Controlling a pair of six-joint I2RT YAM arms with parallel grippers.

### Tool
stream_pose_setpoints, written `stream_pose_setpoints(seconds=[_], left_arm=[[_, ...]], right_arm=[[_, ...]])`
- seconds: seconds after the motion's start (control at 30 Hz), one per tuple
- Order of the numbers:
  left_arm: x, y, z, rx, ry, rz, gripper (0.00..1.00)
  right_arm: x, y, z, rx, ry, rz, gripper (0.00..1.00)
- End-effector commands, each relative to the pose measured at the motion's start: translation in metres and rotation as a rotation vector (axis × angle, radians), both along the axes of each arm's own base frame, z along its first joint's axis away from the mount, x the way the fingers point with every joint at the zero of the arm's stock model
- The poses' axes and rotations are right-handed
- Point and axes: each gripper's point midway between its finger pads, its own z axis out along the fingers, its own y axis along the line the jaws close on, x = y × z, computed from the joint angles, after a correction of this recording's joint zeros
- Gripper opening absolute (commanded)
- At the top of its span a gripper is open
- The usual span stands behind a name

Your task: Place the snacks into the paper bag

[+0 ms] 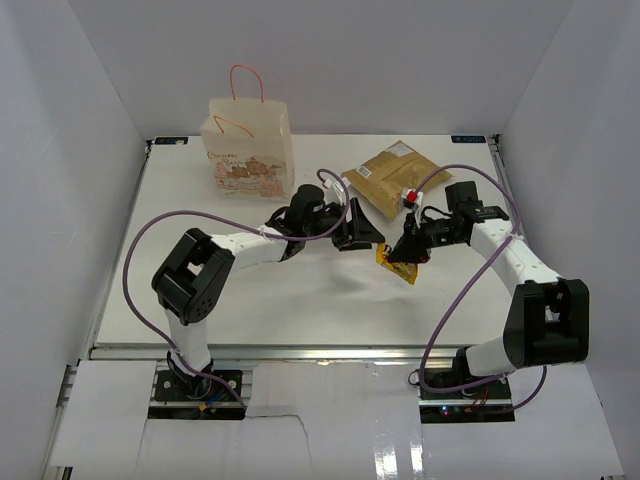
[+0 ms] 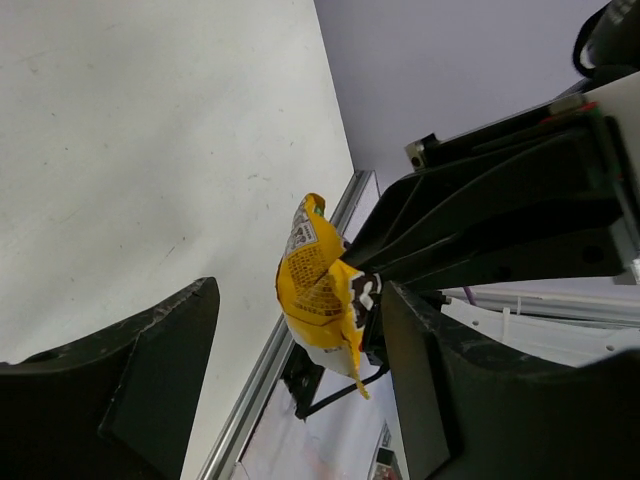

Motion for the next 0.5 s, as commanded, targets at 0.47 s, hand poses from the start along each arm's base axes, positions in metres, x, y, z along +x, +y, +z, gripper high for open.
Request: stream_pose_setpoints(seconds=[0.47], left_arm=[[-0.017, -0.024, 0.022, -0.074, 0.011, -0.142, 0.47]], right_arm=[[0.020, 0.019, 0.035, 0.073, -0.075, 0.002, 0.18]])
